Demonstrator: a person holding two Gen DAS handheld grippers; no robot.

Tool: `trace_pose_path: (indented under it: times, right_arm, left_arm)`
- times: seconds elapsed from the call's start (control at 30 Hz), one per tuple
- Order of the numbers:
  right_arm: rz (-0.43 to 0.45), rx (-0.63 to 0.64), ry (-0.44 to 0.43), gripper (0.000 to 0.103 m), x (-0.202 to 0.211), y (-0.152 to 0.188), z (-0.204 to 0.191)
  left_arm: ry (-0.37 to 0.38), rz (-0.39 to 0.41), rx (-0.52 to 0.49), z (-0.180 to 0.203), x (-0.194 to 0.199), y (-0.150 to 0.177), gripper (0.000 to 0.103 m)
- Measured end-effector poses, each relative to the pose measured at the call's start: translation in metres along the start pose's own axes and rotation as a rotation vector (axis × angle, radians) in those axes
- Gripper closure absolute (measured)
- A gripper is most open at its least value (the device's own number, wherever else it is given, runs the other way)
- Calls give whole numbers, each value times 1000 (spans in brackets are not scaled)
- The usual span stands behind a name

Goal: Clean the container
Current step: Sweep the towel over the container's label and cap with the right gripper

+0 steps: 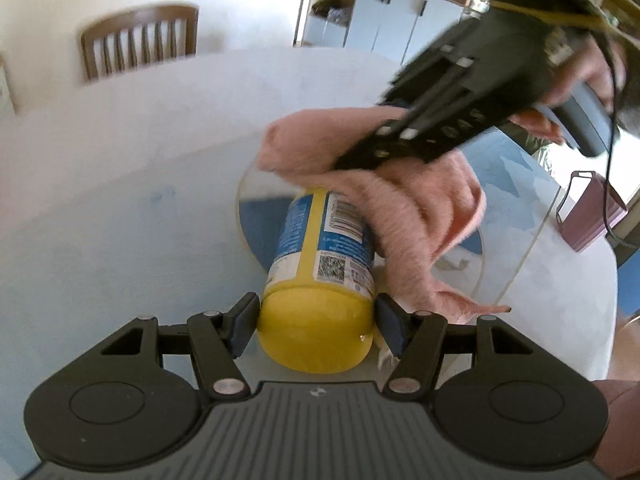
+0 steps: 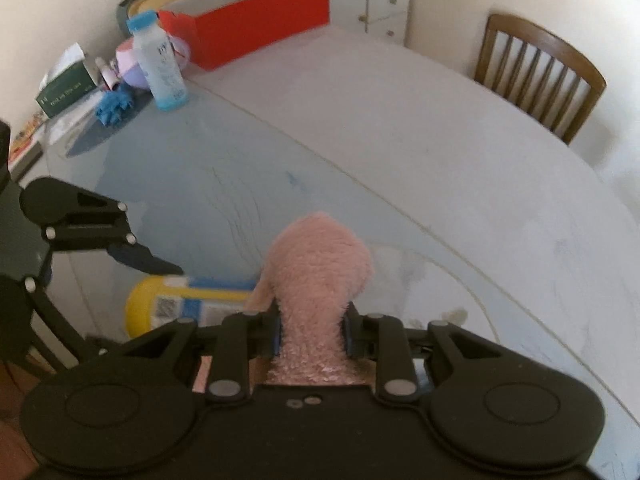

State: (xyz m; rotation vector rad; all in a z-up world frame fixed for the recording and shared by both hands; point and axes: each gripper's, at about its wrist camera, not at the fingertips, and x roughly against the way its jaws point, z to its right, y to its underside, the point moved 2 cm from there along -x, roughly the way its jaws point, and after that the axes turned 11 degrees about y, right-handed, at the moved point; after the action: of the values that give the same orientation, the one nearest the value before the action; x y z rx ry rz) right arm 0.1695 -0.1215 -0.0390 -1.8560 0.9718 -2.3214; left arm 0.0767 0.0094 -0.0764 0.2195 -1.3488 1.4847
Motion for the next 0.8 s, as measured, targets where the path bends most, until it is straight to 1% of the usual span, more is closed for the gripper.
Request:
trace_pose_path:
  times: [0.13, 0.23, 0.3, 0.37, 0.43, 0.5, 0.57, 0.63, 0.67, 0.73, 0.8]
  right_arm:
    - [-48, 0, 10, 79, -12, 18, -6]
    - [-93, -1, -5, 79, -21, 35, -12]
    - [-116, 15, -14, 79, -22, 44, -18]
    - [-121, 15, -15, 79, -16, 50, -18]
    - [-105, 8, 2, 79, -7, 49, -14]
    - [-67, -13, 13, 79, 8, 42, -6]
    - [-19, -19, 13, 78, 24, 32, -2]
    - [28, -14, -7, 78, 36, 20, -4]
    - [49, -2, -31, 78, 42, 13, -8]
    - [76, 30, -69, 78, 46, 3, -16]
    - [90, 83, -105, 78, 48, -9, -32]
  left_arm:
    - [20, 1, 34, -6, 0, 4, 39]
    - [28, 3, 73, -11, 0, 5, 38]
    - [32, 6, 92, -13, 1, 6, 38]
    - [34, 10, 118, -15, 1, 9, 38]
    - [31, 21, 147, -18, 3, 9, 38]
    - [32, 35, 175, -17, 6, 9, 38]
    - [50, 51, 209, -18, 10, 9, 38]
    - [70, 57, 251, -21, 12, 9, 35]
    - [82, 60, 274, -23, 12, 9, 35]
    - [94, 61, 310, -25, 11, 9, 35]
    - [104, 57, 344, -27, 7, 9, 35]
